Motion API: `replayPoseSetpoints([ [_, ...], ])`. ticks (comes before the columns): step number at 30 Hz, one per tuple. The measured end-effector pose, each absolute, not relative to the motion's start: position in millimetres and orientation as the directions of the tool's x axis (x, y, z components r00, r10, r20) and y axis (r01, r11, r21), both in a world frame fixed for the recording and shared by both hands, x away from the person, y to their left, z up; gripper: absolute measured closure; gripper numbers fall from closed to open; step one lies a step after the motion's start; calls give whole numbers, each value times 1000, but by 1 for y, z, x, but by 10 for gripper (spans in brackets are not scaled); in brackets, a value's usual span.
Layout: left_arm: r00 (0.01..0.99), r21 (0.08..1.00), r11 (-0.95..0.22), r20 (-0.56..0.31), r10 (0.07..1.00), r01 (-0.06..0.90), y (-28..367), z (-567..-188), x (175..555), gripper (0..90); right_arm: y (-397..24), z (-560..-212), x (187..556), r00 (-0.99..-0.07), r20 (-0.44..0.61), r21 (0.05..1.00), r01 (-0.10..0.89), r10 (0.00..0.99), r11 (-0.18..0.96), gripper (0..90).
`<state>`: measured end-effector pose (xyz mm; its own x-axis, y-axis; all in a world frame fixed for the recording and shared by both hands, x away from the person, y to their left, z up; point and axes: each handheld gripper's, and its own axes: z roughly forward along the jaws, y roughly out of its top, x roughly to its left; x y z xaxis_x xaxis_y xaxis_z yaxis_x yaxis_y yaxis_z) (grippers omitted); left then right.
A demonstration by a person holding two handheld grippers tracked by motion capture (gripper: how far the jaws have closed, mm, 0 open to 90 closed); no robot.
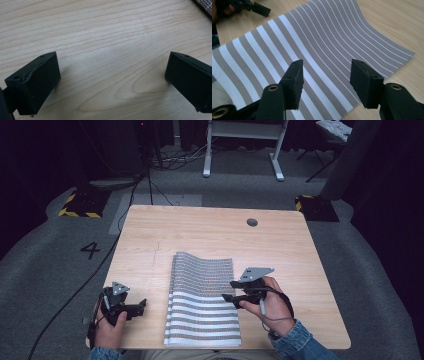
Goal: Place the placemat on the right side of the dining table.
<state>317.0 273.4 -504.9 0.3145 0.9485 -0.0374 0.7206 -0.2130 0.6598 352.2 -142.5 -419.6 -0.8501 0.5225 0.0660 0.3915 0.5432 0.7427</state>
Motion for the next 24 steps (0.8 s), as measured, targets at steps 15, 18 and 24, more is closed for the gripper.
replayPoseSetpoints([
  [15, 323, 660, -218, -40, 945, 719, 272, -505, 320, 0, -80, -420, 357, -874, 121, 722, 404, 471, 562, 415],
  [18, 323, 660, -218, -40, 946, 719, 272, -505, 320, 0, -58, -425, 359, -877, 129, 696, 412, 462, 588, 406],
  [24, 319, 661, -215, -40, 947, 719, 272, -505, 319, 0, -27, -432, 362, -887, 129, 677, 406, 444, 614, 364],
])
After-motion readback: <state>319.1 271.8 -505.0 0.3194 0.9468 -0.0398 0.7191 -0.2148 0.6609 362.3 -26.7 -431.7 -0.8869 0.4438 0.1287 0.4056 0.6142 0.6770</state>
